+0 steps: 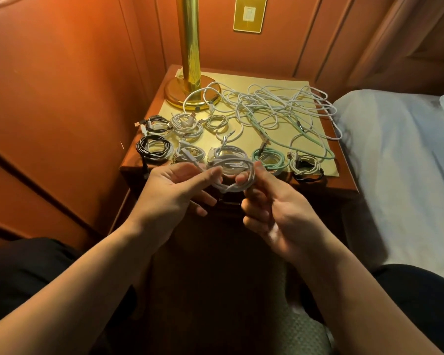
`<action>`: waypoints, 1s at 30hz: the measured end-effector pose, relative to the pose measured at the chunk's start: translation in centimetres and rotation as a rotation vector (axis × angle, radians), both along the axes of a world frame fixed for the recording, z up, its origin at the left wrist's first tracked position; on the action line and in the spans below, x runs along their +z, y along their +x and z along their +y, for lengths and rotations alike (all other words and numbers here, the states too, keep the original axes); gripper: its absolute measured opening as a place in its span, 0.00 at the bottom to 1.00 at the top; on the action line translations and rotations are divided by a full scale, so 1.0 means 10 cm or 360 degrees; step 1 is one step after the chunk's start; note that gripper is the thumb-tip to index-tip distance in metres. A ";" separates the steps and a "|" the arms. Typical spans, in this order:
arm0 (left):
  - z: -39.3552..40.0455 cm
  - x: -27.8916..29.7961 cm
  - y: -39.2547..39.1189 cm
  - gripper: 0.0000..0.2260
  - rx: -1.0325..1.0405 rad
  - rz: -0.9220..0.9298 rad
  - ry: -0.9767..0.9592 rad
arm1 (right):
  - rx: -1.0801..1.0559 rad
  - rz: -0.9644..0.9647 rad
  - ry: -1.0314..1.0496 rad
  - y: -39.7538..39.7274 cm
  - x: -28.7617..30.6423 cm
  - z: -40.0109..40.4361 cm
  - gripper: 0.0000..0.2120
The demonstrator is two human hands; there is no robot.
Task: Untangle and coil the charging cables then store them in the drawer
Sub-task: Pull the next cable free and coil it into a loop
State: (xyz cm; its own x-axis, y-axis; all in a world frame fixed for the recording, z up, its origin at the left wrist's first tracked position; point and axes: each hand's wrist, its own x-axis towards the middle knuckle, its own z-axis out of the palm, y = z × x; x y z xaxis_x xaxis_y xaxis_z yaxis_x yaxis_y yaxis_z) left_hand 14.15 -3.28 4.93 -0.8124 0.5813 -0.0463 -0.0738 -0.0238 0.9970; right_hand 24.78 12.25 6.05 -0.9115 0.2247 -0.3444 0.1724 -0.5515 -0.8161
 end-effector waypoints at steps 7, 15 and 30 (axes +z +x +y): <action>0.39 0.25 -0.63 0.09 0.0124 0.0208 -0.0120 | -0.0092 -0.0166 0.0626 -0.66 0.20 0.45 0.23; 0.93 0.30 -1.54 0.13 0.0242 0.0576 -0.0430 | -0.0113 -0.0050 0.1162 -1.46 0.18 1.00 0.18; 1.29 -0.15 -2.19 0.22 0.0372 0.1271 -0.1443 | 0.0466 -0.0526 0.1790 -2.30 -0.24 1.34 0.19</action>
